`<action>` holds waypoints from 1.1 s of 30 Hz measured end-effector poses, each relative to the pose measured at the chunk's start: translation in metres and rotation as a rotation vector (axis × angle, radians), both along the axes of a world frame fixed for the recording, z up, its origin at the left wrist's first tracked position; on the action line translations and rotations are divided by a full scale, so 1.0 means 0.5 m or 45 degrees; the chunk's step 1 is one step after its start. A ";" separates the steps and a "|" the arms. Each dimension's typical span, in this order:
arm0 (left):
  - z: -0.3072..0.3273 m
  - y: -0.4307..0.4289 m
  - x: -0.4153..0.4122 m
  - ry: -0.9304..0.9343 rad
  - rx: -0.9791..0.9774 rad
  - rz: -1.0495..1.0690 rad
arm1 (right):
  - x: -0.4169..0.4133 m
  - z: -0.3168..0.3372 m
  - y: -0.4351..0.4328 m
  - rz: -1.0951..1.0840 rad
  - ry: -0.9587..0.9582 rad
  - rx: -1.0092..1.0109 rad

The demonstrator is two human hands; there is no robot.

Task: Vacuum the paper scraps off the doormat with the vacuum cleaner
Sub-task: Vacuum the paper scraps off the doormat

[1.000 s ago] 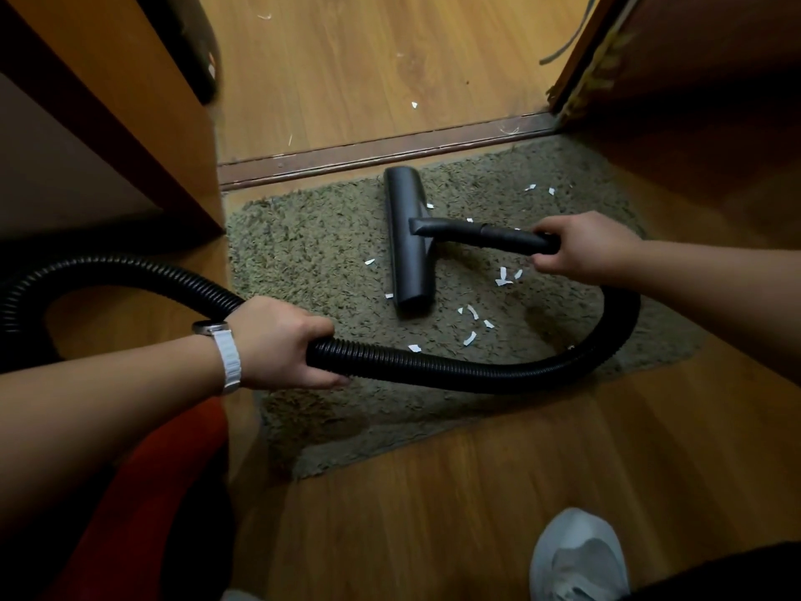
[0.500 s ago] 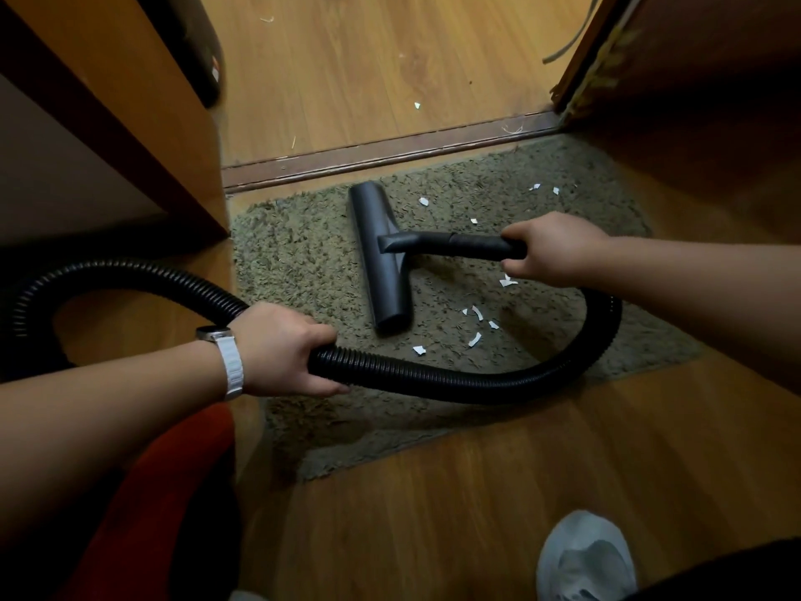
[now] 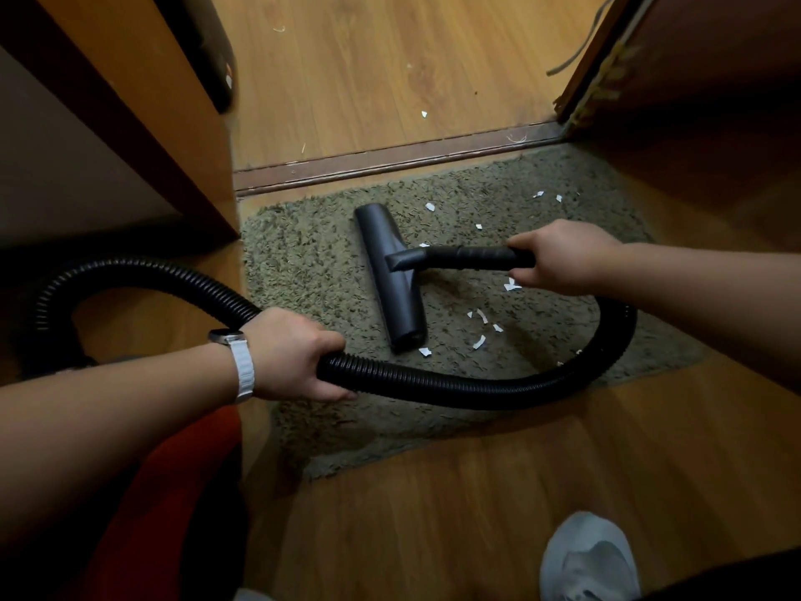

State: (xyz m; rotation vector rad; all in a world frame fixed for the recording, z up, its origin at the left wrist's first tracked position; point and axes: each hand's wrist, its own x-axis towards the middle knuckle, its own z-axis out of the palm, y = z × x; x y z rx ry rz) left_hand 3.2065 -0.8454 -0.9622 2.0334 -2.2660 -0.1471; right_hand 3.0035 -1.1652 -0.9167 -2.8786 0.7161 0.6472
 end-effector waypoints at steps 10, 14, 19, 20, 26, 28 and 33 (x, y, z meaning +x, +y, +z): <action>-0.003 -0.008 0.002 0.030 -0.056 0.034 | -0.028 0.009 -0.046 -0.180 -0.005 -0.045; -0.009 -0.005 0.004 0.028 -0.079 0.055 | -0.019 0.008 -0.049 -0.247 -0.021 -0.032; -0.017 -0.002 0.008 0.050 -0.081 0.068 | -0.018 0.010 -0.068 -0.393 -0.070 -0.032; -0.019 -0.002 0.009 0.045 -0.084 0.068 | -0.020 0.009 -0.072 -0.413 -0.083 -0.040; -0.013 -0.014 0.012 0.059 -0.122 0.090 | -0.036 0.007 -0.090 -0.504 -0.062 -0.050; -0.015 -0.016 0.013 0.062 -0.116 0.087 | -0.038 0.004 -0.093 -0.512 -0.056 -0.043; -0.027 -0.013 0.017 0.050 -0.060 0.068 | -0.035 -0.006 -0.080 -0.446 -0.056 0.035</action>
